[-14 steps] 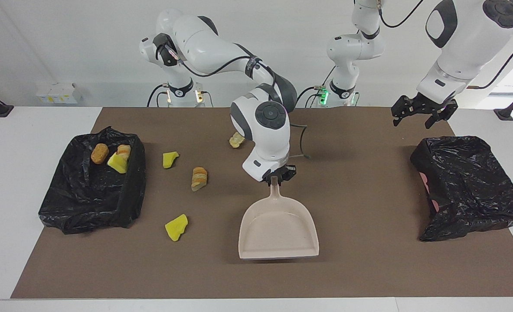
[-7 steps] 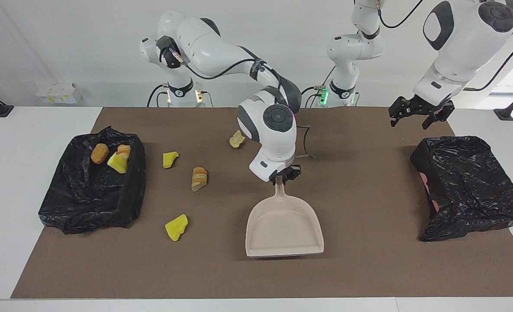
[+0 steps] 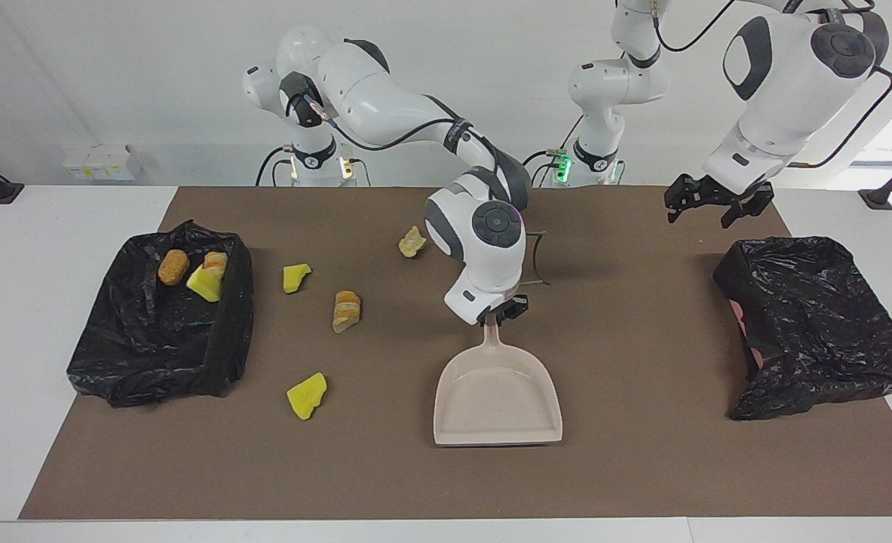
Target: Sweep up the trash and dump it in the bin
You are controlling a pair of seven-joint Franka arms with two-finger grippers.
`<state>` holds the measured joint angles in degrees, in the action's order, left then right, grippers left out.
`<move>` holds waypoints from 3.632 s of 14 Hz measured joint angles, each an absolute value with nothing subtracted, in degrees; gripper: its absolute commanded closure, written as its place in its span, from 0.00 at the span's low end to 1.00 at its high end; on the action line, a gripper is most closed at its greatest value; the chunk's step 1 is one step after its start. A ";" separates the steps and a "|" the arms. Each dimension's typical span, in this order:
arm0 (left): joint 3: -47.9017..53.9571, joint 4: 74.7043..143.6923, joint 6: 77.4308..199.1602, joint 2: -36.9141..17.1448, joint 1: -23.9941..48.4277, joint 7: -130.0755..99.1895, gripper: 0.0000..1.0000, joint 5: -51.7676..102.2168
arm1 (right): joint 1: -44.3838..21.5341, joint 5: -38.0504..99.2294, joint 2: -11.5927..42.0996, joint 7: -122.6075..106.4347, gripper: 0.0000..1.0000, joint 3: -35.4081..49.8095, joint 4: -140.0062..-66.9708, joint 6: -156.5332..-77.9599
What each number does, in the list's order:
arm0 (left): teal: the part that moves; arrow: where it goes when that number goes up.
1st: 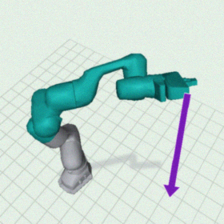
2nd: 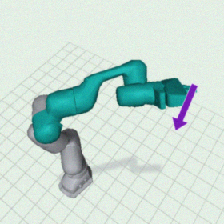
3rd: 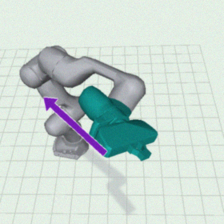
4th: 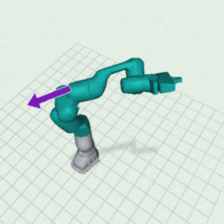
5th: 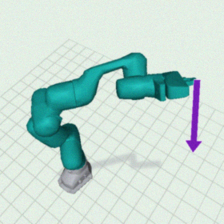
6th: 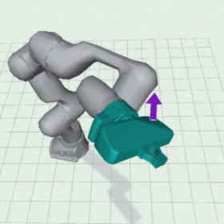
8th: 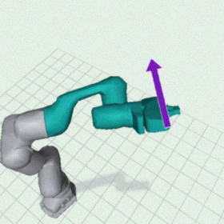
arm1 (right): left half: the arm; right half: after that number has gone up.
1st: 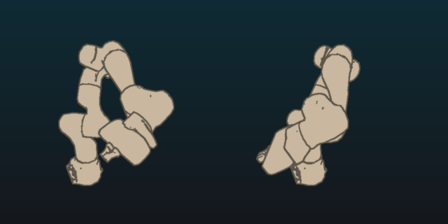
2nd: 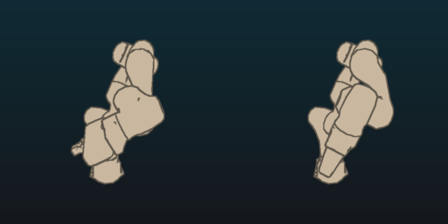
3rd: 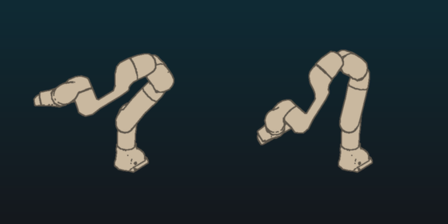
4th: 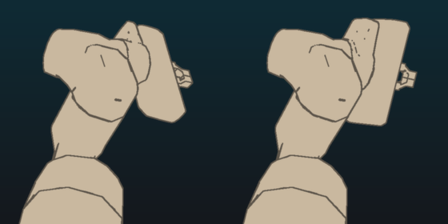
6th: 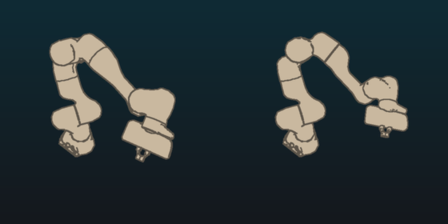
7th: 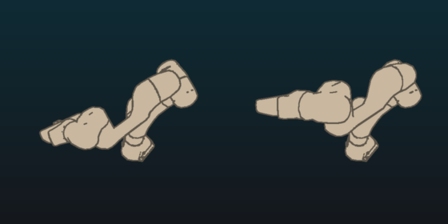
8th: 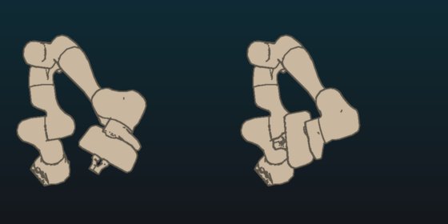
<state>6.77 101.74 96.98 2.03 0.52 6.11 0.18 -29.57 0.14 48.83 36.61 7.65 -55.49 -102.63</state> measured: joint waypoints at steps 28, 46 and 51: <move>6.88 95.67 125.51 -24.08 28.55 -29.21 0.00 -7.38 | -46.56 8.15 4.87 55.31 0.10 9.15 -125.45 -124.59; 5.43 94.54 125.18 -24.75 27.94 -23.10 1.00 -8.09 | -40.78 7.56 -6.54 68.16 1.00 7.96 -126.18 -115.14; 5.10 93.92 120.71 -22.47 19.40 4.13 1.00 -6.05 | -34.11 1.56 -14.34 69.56 1.00 7.87 -131.83 -106.37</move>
<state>5.10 93.92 120.71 -22.47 19.40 4.13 -6.05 -34.11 1.56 -14.34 69.56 7.87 -131.83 -106.37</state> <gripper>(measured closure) 0.687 0.736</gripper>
